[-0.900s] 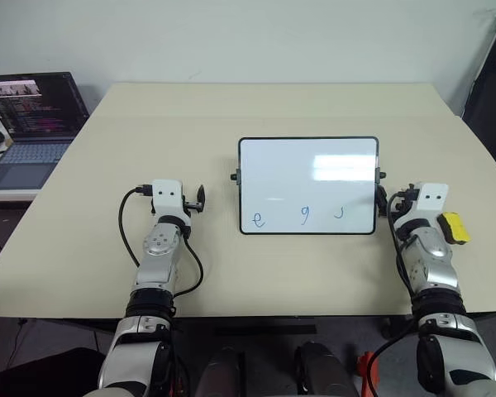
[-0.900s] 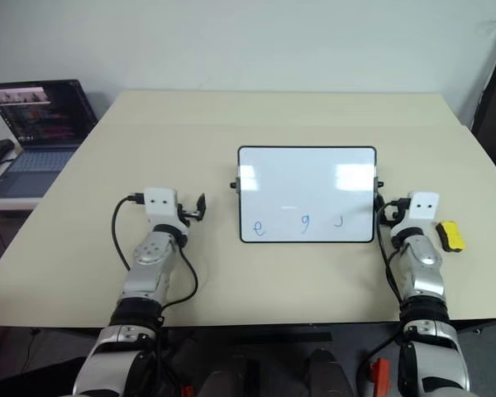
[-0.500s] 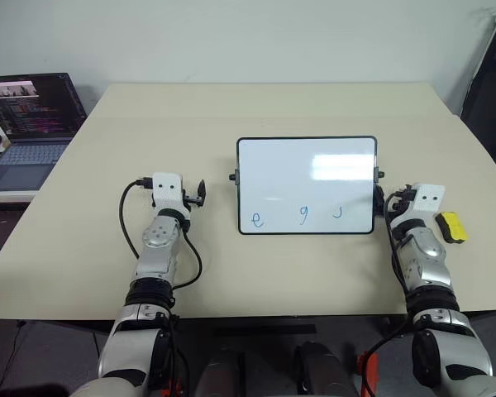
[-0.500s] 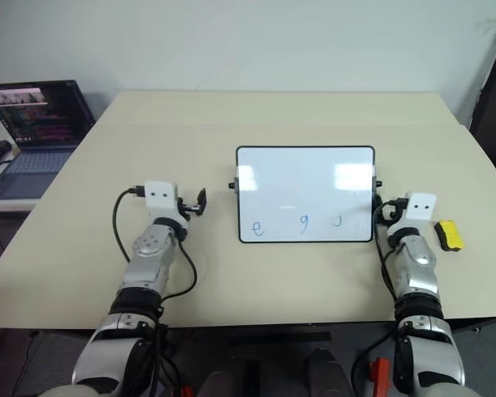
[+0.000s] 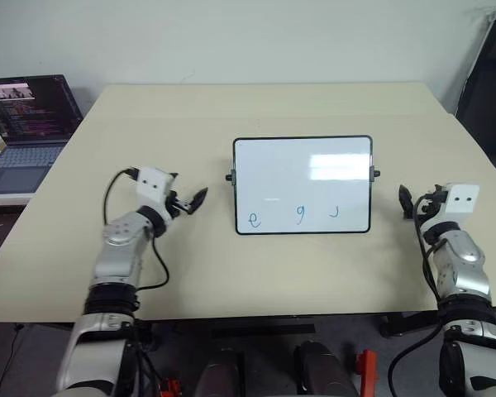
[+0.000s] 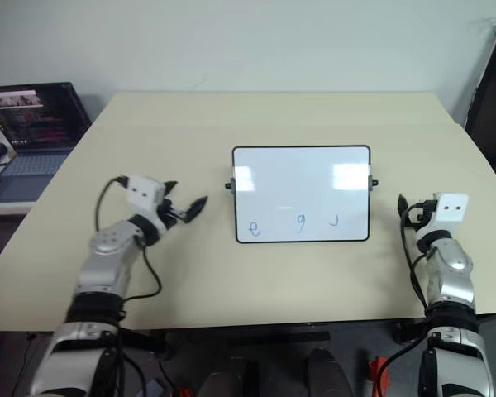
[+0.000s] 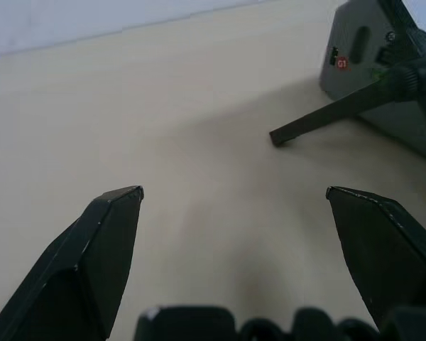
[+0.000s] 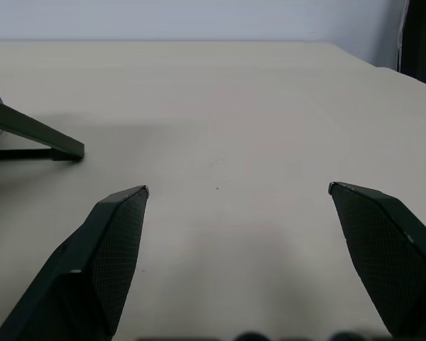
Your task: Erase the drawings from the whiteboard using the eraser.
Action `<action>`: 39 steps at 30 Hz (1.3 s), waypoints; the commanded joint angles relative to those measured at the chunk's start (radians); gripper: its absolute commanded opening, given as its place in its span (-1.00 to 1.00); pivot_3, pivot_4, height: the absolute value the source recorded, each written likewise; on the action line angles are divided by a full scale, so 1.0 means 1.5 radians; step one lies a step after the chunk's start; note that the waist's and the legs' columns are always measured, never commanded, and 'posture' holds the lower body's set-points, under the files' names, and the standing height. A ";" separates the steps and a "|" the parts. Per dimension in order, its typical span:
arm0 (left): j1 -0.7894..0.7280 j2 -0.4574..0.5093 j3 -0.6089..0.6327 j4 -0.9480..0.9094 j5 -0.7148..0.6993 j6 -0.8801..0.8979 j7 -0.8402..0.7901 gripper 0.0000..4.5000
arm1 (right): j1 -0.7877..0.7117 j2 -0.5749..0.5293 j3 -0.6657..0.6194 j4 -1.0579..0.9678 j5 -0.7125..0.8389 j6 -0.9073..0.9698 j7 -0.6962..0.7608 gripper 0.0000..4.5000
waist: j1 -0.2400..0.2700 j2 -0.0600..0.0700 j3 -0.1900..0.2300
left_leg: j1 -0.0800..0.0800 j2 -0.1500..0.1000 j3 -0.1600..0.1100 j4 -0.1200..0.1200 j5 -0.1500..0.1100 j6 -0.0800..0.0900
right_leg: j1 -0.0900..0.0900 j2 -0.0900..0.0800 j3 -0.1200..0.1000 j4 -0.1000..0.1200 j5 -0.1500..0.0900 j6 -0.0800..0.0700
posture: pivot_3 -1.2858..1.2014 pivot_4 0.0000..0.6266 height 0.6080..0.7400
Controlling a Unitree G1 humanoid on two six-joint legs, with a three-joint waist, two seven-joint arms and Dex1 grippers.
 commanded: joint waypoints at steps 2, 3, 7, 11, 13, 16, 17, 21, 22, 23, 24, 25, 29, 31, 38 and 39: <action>0.013 0.110 0.023 -0.157 -0.115 0.092 -0.204 1.00 | -0.002 -0.053 -0.045 -0.096 0.053 0.059 0.034 0.98 | 0.002 0.000 0.000 | -0.001 0.001 0.000 0.000 0.000 0.000 | 0.000 -0.001 0.000 0.000 0.000 0.000 | 0.03 -0.52 1.00; 0.019 0.129 0.021 -0.195 -0.146 0.132 -0.243 1.00 | 0.002 -0.061 -0.052 -0.107 0.061 0.070 0.038 0.98 | 0.002 0.000 0.000 | -0.002 0.002 0.000 0.000 0.000 0.000 | -0.001 -0.001 0.000 0.000 0.000 0.000 | 0.03 -0.52 1.00; 0.033 0.190 -0.015 -0.351 -0.251 0.293 -0.340 1.00 | 0.017 -0.085 -0.069 -0.123 0.077 0.094 0.052 0.98 | 0.005 0.000 0.000 | -0.003 0.002 -0.001 0.000 0.000 0.000 | -0.001 -0.002 -0.001 -0.001 0.000 0.000 | 0.03 -0.52 1.00; -0.034 0.120 -0.088 -0.417 -0.272 0.342 -0.329 1.00 | 0.030 -0.100 -0.082 -0.136 0.078 0.109 0.053 0.98 | 0.011 0.000 0.000 | -0.002 0.002 -0.001 0.000 0.000 0.000 | 0.001 -0.002 -0.001 -0.002 0.000 0.000 | 0.03 -0.52 1.00; -0.067 0.046 -0.151 -0.423 -0.263 0.342 -0.325 1.00 | 0.036 -0.106 -0.090 -0.142 0.080 0.116 0.051 0.98 | 0.012 0.000 0.000 | -0.002 0.001 -0.001 0.001 0.000 0.000 | 0.001 -0.002 -0.001 -0.002 0.000 0.000 | 0.03 -0.52 1.00; -0.101 -0.061 -0.230 -0.360 -0.215 0.311 -0.313 1.00 | 0.046 -0.114 -0.099 -0.155 0.083 0.129 0.050 0.98 | 0.014 0.000 0.000 | -0.002 0.001 0.000 0.002 0.000 0.000 | 0.001 -0.002 0.000 -0.002 0.000 0.000 | 0.03 -0.52 1.00; -0.112 -0.096 -0.255 -0.323 -0.194 0.284 -0.319 1.00 | 0.048 -0.120 -0.101 -0.152 0.084 0.135 0.055 0.98 | 0.013 0.000 0.000 | -0.002 0.000 0.000 0.002 0.000 0.000 | 0.001 -0.002 0.000 -0.002 0.000 0.000 | 0.03 -0.52 1.00; -0.180 -0.240 -0.277 -0.170 -0.160 0.226 -0.293 1.00 | 0.055 -0.149 -0.116 -0.133 0.111 0.189 0.094 0.98 | 0.010 0.000 0.000 | -0.001 -0.001 0.001 0.001 0.000 0.000 | 0.000 0.000 0.000 -0.002 0.000 0.000 | 0.03 -0.52 1.00; -0.189 -0.259 -0.285 -0.135 -0.136 0.201 -0.283 1.00 | 0.056 -0.156 -0.117 -0.125 0.118 0.201 0.109 0.98 | 0.008 0.000 0.000 | -0.001 -0.001 0.001 0.001 0.000 0.000 | 0.000 0.000 0.000 -0.002 0.000 0.000 | 0.03 -0.52 1.00; -0.197 -0.275 -0.300 -0.099 -0.102 0.164 -0.271 1.00 | 0.058 -0.164 -0.115 -0.110 0.118 0.209 0.126 0.98 | 0.007 0.000 0.000 | -0.001 -0.001 0.001 0.001 0.000 0.000 | 0.000 0.000 0.001 -0.002 0.000 0.000 | 0.03 -0.52 1.00; -0.205 -0.288 -0.311 -0.064 -0.070 0.126 -0.258 1.00 | 0.058 -0.172 -0.111 -0.094 0.114 0.213 0.138 0.98 | 0.007 0.000 0.000 | -0.001 -0.001 0.001 0.001 0.000 0.000 | 0.001 0.000 0.001 -0.002 0.000 0.000 | 0.03 -0.52 1.00; -0.213 -0.303 -0.317 -0.029 -0.043 0.097 -0.237 1.00 | 0.055 -0.178 -0.109 -0.074 0.112 0.217 0.150 0.98 | 0.006 0.000 0.000 | -0.001 -0.001 0.001 0.001 0.000 0.000 | 0.001 0.000 0.001 -0.003 0.000 0.000 | 0.03 -0.52 1.00; -0.214 -0.331 -0.312 0.004 -0.037 0.074 -0.264 1.00 | 0.042 -0.198 -0.098 -0.004 0.106 0.222 0.195 0.98 | 0.003 0.000 0.000 | -0.001 -0.001 0.002 0.001 0.000 0.000 | 0.001 0.000 0.002 -0.003 0.000 0.000 | 0.03 -0.52 1.00; -0.207 -0.332 -0.321 -0.005 -0.036 0.080 -0.286 1.00 | 0.040 -0.205 -0.089 0.020 0.099 0.222 0.216 0.98 | 0.003 0.000 0.000 | -0.001 -0.001 0.002 0.000 0.000 0.000 | 0.000 0.000 0.002 -0.003 0.000 0.000 | 0.03 -0.52 1.00; -0.178 -0.340 -0.325 -0.052 -0.036 0.121 -0.301 1.00 | 0.019 -0.212 -0.070 0.086 0.075 0.216 0.233 0.98 | 0.003 0.000 0.000 | -0.001 -0.001 0.002 0.001 0.000 0.000 | 0.001 0.000 0.002 -0.003 0.000 0.001 | 0.03 -0.52 1.00; -0.174 -0.342 -0.326 -0.057 -0.034 0.124 -0.300 1.00 | 0.017 -0.212 -0.068 0.093 0.073 0.214 0.235 0.98 | 0.003 0.000 0.000 | -0.001 -0.001 0.002 0.001 0.000 0.000 | 0.001 0.000 0.002 -0.002 0.000 0.001 | 0.03 -0.52 1.00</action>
